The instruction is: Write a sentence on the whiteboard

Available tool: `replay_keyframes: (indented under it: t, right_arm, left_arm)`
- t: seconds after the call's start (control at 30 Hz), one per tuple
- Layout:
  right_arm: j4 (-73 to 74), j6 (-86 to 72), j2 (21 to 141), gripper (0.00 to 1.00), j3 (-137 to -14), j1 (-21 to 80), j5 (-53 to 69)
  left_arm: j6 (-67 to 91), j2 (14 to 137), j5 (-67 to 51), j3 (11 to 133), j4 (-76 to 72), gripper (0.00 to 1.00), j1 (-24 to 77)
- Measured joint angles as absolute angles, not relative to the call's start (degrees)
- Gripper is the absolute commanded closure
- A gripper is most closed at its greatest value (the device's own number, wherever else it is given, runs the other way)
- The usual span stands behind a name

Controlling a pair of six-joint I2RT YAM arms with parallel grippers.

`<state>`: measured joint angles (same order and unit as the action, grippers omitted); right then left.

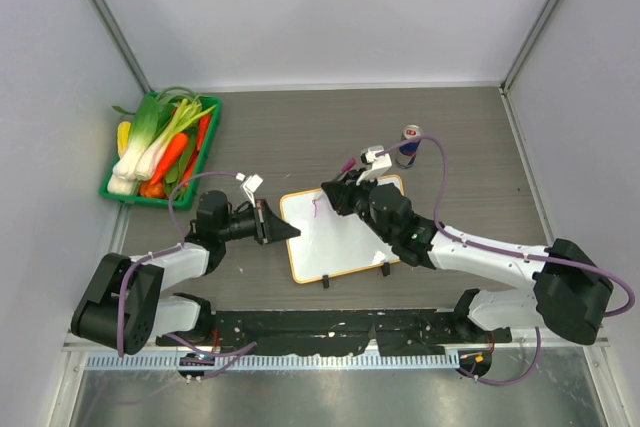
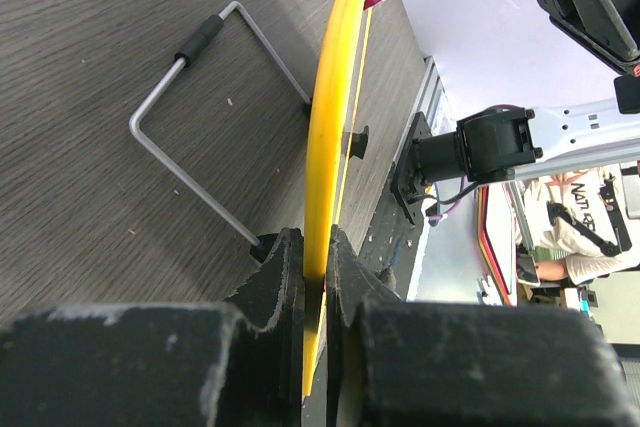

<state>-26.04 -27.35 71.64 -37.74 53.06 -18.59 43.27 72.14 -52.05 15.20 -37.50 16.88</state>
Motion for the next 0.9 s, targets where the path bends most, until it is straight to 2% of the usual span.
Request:
replay_keyframes:
  t: [0.47,0.9]
  right_arm:
    - [-23.0,-27.3,69.6,0.99,-37.3,53.1,-20.8]
    - [-23.0,-27.4,69.5,0.99,-36.4,53.1,-17.2]
  left_arm:
    - [43.3,72.1,-52.1,15.2,-37.5,1.0,16.9]
    - [43.3,72.2,-52.1,15.2,-37.4,1.0,16.9]
